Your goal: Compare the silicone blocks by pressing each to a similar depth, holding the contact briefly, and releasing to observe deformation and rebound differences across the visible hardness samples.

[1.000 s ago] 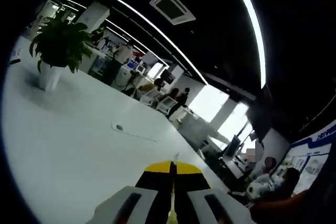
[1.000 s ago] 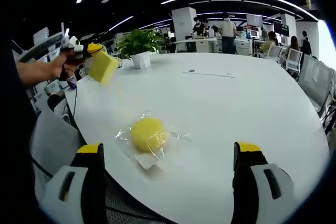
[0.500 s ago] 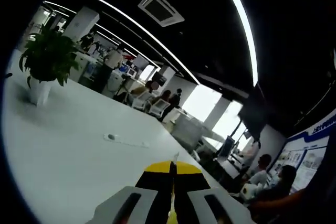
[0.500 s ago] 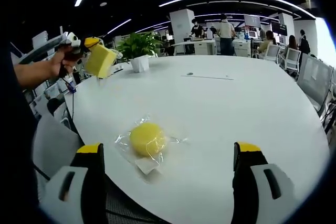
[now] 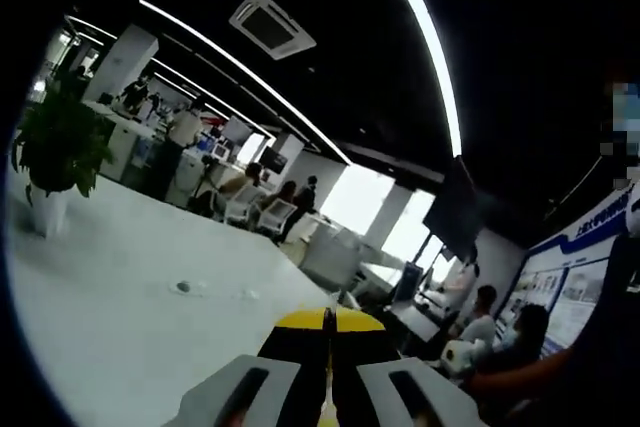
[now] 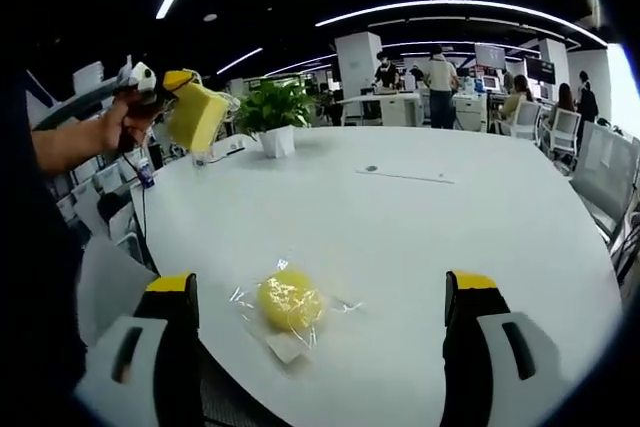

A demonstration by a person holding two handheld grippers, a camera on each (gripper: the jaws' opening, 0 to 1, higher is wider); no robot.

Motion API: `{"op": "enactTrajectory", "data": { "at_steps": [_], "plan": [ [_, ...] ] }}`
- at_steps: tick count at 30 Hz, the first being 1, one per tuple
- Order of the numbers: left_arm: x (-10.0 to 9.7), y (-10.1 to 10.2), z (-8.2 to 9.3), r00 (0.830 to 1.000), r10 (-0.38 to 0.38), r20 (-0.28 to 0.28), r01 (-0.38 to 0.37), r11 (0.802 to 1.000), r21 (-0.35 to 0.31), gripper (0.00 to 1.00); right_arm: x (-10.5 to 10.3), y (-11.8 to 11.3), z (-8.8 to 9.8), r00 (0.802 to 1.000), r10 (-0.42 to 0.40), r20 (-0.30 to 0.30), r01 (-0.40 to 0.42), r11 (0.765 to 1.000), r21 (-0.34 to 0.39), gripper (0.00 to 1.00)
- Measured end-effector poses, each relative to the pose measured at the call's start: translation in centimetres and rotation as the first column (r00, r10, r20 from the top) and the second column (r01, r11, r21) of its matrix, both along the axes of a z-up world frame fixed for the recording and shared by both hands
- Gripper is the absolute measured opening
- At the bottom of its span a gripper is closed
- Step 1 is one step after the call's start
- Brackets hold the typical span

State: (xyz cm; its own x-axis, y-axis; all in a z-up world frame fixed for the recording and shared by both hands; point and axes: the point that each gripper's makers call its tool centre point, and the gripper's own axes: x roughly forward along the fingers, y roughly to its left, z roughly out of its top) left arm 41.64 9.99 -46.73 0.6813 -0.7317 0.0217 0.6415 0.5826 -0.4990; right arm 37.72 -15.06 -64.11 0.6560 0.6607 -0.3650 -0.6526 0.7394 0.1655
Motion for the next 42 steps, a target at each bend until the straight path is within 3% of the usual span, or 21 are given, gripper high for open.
{"op": "enactTrajectory", "data": {
  "at_steps": [3, 8, 18, 22, 33, 38, 42],
  "plan": [
    [-0.8, -1.0, 1.0, 0.998, -0.058, 0.037, 0.059, 0.998, -0.026, 0.0, 0.1, 1.0, 1.5, 0.999, 0.032, 0.025, -0.032, 0.999, 0.007, 0.96],
    [-1.8, -2.4, 1.1, 0.994, -0.107, 0.036, 0.108, 0.994, -0.027, 0.0, -0.3, 3.1, 3.7, 0.992, 0.107, 0.069, -0.106, 0.994, -0.006, 0.96],
    [-3.7, -4.8, 2.3, 0.974, -0.213, 0.076, 0.217, 0.975, -0.046, 0.0, -0.8, 6.3, 8.2, 0.973, 0.197, 0.118, -0.203, 0.978, 0.038, 0.96],
    [-4.5, -5.4, 3.3, 0.963, -0.252, 0.099, 0.259, 0.964, -0.067, 0.0, -0.7, 7.3, 10.8, 0.966, 0.213, 0.147, -0.228, 0.97, 0.088, 0.96],
    [-6.2, -6.6, 4.7, 0.933, -0.337, 0.124, 0.349, 0.933, -0.088, 0.0, -1.9, 10.1, 13.8, 0.937, 0.317, 0.149, -0.338, 0.93, 0.145, 0.96],
    [-7.6, -7.9, 5.6, 0.898, -0.415, 0.15, 0.431, 0.897, -0.098, 0.0, -2.5, 11.6, 15.2, 0.916, 0.367, 0.161, -0.394, 0.899, 0.189, 0.96],
    [-8.3, -8.5, 6.5, 0.88, -0.444, 0.169, 0.464, 0.879, -0.106, 0.0, -2.8, 12.3, 16.4, 0.901, 0.396, 0.176, -0.429, 0.876, 0.222, 0.95]
  ]
}}
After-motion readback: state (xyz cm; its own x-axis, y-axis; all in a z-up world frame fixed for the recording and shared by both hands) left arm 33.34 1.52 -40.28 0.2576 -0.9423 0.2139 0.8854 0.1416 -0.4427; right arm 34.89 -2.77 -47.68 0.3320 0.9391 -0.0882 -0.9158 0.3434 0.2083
